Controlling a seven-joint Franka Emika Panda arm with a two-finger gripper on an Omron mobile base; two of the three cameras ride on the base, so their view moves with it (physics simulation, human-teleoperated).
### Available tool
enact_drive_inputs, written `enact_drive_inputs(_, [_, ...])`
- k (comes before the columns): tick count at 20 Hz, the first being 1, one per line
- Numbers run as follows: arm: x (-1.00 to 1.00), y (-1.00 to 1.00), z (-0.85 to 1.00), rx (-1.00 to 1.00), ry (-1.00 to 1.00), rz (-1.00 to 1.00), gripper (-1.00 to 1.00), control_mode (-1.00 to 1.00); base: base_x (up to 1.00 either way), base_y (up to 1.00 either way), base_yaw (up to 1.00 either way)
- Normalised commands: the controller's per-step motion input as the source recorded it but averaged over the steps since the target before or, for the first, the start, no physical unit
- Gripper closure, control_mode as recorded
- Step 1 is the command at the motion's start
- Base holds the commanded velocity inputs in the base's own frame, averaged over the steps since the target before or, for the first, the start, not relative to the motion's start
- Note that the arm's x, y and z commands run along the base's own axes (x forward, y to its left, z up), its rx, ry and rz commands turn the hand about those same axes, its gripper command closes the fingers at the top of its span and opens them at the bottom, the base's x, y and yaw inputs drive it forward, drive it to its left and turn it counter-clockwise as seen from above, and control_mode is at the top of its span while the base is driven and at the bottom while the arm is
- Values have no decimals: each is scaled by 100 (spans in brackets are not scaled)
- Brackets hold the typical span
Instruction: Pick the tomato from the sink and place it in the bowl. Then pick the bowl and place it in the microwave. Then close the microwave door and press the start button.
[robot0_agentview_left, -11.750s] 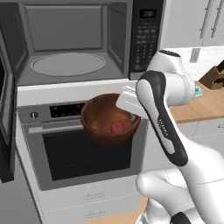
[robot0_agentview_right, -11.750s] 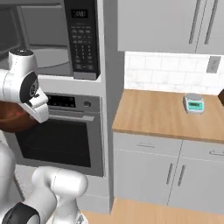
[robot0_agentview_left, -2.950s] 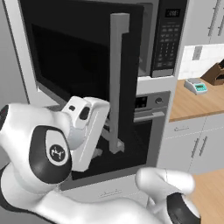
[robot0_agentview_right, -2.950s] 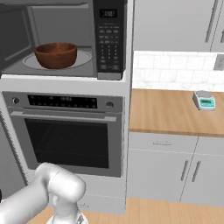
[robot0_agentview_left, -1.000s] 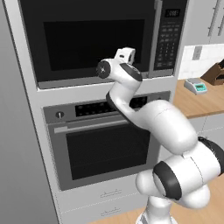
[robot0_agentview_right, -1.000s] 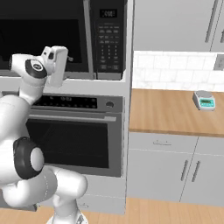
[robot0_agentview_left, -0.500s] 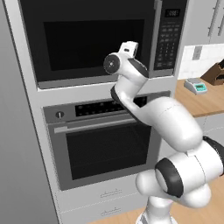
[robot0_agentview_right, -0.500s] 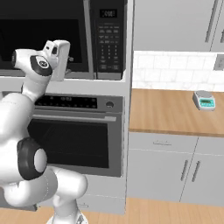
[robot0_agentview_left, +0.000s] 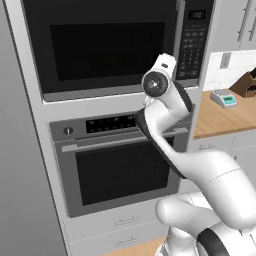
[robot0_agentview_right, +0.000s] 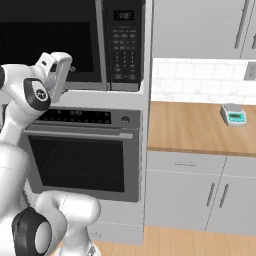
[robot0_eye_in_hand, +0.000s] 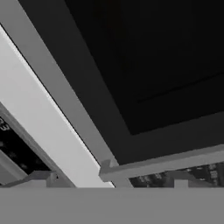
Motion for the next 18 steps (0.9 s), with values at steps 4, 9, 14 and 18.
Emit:
enact_drive_inputs(4, [-58,-57,9,41,0,1,-100,-100,0,0,0])
enact_drive_inputs(9, [-35,2,-10,22,14,2,-100,-100,0,0,0])
enact_drive_inputs(14, [-35,-10,8,38,0,-19,-100,-100,0,0,0])
enact_drive_inputs(18, [-18,-24,23,73,-4,-40,-100,-100,0,0,0])
